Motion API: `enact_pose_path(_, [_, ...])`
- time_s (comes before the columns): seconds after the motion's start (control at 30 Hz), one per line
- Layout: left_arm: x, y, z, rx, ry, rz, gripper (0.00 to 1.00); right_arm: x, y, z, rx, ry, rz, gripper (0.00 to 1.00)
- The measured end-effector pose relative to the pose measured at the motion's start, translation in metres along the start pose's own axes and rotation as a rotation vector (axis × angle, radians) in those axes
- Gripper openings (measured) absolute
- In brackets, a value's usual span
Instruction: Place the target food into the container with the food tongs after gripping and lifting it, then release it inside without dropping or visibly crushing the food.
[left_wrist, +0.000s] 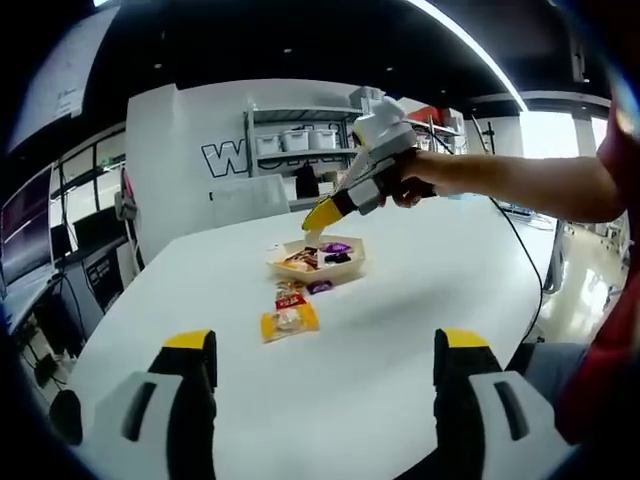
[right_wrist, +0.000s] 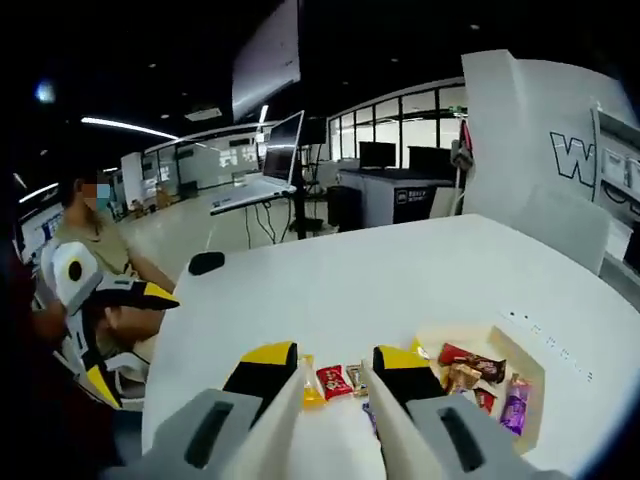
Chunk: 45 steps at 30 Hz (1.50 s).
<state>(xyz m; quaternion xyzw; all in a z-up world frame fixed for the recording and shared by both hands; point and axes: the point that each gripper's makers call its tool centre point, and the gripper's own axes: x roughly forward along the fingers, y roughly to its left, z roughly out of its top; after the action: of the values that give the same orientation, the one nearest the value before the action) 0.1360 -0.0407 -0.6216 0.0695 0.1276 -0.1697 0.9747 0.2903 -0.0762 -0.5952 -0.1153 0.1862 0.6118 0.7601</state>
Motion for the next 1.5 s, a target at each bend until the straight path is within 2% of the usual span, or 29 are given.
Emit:
enact_pose_path(0.17, [-0.001, -0.002, -0.002, 0.006, 0.007, -0.003, 0.86, 0.005, 0.02, -0.003, 0.003, -0.042, 0.094, 0.25])
enact_pose_path(0.23, [-0.002, -0.002, -0.002, 0.003, 0.006, -0.002, 0.86, 0.005, 0.033, -0.003, 0.028, -0.062, 0.153, 0.25])
enact_pose_path(0.33, [-0.003, 0.0, -0.003, -0.002, 0.008, 0.003, 0.87, 0.006, 0.037, 0.001, 0.021, -0.099, 0.173, 0.25])
enact_pose_path(0.4, [-0.003, 0.0, -0.003, -0.001, 0.008, 0.003, 0.87, 0.005, 0.045, 0.004, 0.028, -0.127, 0.216, 0.25])
enact_pose_path(0.43, [-0.003, -0.001, -0.003, -0.002, 0.011, 0.001, 0.87, 0.006, 0.049, 0.002, 0.033, -0.121, 0.233, 0.25])
enact_pose_path(0.7, [0.0, -0.003, -0.003, 0.001, 0.014, -0.005, 0.87, 0.017, 0.047, -0.008, 0.011, -0.078, 0.217, 0.25])
enact_pose_path(0.83, [0.0, -0.001, -0.006, -0.002, 0.022, -0.004, 0.87, 0.023, 0.044, -0.005, -0.016, -0.081, 0.197, 0.25])
enact_pose_path(0.97, [0.0, 0.001, -0.005, -0.005, 0.02, -0.001, 0.87, 0.034, 0.035, -0.012, -0.058, -0.054, 0.155, 0.25])
enact_pose_path(1.27, [0.003, 0.0, -0.006, -0.004, 0.026, -0.008, 0.86, 0.054, 0.032, -0.033, -0.038, 0.011, 0.141, 0.25])
enact_pose_path(1.5, [0.005, -0.001, -0.007, -0.002, 0.03, -0.015, 0.86, 0.066, 0.031, -0.041, -0.098, 0.041, 0.125, 0.25])
